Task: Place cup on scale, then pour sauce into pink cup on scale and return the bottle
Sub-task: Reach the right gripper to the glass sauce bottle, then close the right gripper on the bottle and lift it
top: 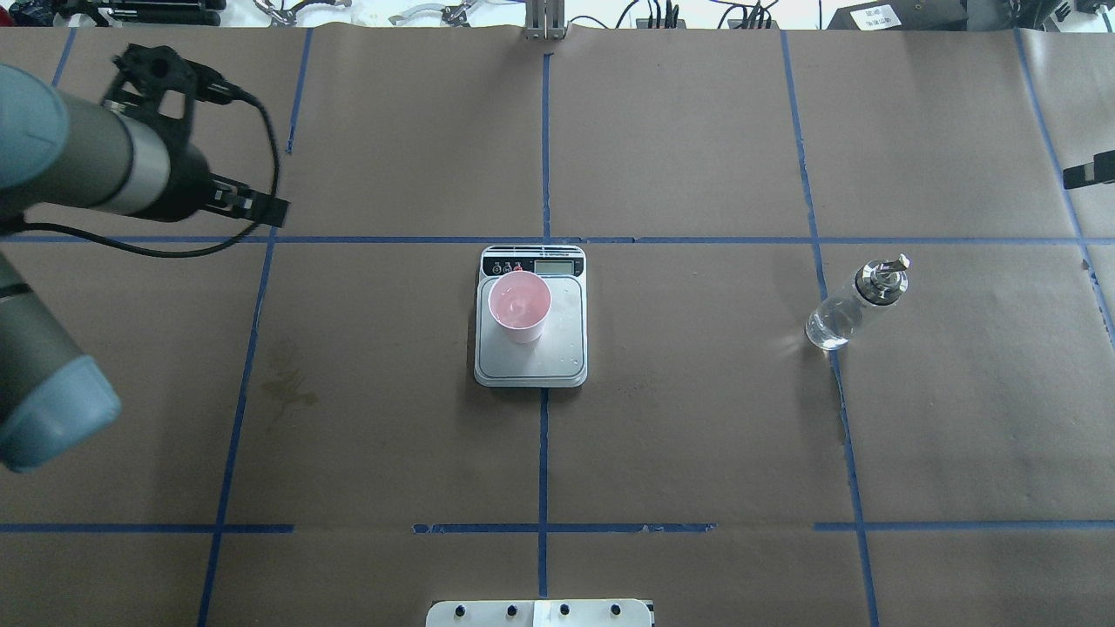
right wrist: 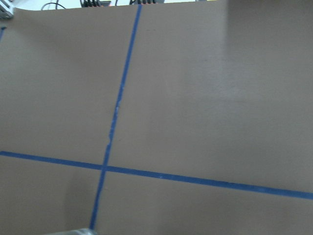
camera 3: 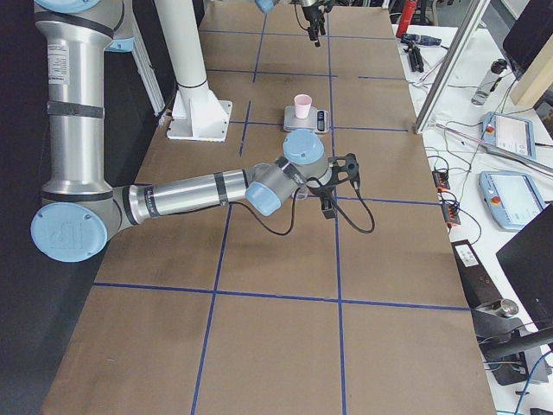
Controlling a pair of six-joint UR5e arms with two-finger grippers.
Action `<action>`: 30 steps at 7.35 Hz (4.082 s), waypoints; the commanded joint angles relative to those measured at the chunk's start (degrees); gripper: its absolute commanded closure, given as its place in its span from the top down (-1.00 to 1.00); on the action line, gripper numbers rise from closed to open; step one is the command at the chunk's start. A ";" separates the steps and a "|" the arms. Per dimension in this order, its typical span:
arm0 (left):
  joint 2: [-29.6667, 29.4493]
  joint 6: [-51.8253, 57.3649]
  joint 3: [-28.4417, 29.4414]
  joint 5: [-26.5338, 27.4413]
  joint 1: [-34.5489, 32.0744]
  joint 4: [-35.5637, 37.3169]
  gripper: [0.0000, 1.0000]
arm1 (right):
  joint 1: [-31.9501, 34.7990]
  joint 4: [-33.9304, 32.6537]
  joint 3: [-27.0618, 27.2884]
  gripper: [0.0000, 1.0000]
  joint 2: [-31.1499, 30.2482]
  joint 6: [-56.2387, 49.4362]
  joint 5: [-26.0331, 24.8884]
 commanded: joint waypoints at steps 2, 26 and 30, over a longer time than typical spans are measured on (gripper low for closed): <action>10.00 28.59 4.08 -9.13 -21.19 -0.58 1.00 | -13.16 -0.27 15.42 1.00 -3.54 21.62 -10.01; 21.61 41.31 31.36 -31.20 -40.50 -13.76 1.00 | -68.05 0.25 -1.07 1.00 -3.37 49.36 -102.95; 21.70 41.31 31.01 -31.20 -40.50 -13.76 1.00 | -67.18 0.25 -1.33 1.00 -3.37 48.93 -106.02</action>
